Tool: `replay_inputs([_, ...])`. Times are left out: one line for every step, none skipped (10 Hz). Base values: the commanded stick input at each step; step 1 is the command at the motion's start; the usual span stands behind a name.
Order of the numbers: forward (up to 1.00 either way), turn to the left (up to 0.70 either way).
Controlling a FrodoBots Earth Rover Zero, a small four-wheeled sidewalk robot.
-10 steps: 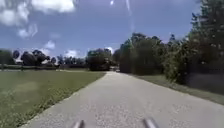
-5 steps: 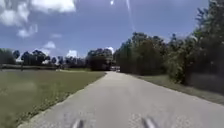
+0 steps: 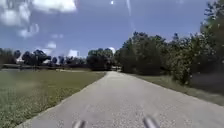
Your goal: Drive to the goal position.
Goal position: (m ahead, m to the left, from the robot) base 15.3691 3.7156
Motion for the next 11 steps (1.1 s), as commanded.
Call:
replay_inputs([0.5,-0.5])
replay_inputs([0.5,-0.5])
replay_inputs([0.5,-0.15])
replay_inputs([0.5,0.0])
replay_inputs([0.5,0.0])
replay_inputs([0.5,0.0])
replay_inputs([0.5,0.0])
replay_inputs([0.5,0.0])
replay_inputs([0.5,0.0])
replay_inputs([0.5,0.0])
replay_inputs([0.5,0.0])
